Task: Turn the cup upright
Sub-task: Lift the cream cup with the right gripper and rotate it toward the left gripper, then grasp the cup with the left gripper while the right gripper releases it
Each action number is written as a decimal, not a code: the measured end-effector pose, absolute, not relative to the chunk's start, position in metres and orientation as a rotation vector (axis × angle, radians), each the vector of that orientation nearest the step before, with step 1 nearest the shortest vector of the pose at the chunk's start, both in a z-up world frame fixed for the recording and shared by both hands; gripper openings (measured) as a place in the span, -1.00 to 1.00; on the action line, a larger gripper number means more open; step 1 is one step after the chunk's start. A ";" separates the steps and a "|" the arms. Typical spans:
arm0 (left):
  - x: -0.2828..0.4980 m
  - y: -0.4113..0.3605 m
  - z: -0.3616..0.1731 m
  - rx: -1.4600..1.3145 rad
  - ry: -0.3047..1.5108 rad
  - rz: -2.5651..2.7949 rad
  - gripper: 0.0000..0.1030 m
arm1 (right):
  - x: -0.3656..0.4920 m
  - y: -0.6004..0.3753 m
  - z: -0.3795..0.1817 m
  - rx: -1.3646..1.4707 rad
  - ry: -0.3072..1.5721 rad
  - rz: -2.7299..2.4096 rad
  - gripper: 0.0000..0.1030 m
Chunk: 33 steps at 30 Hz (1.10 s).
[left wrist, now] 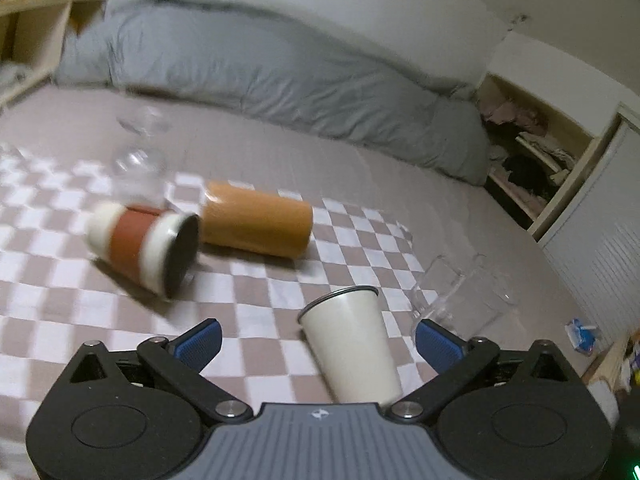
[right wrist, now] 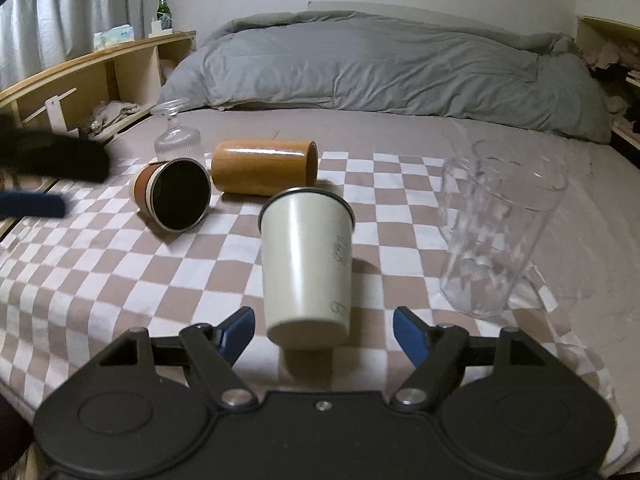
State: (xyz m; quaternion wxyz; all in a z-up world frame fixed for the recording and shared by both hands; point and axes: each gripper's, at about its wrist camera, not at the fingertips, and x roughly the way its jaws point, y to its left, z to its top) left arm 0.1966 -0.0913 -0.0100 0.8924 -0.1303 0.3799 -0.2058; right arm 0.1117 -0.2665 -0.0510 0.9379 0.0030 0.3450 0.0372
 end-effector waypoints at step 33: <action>0.225 -0.201 -0.034 -0.089 0.654 -0.539 0.39 | 0.078 -0.323 -0.030 -0.018 0.631 0.000 0.49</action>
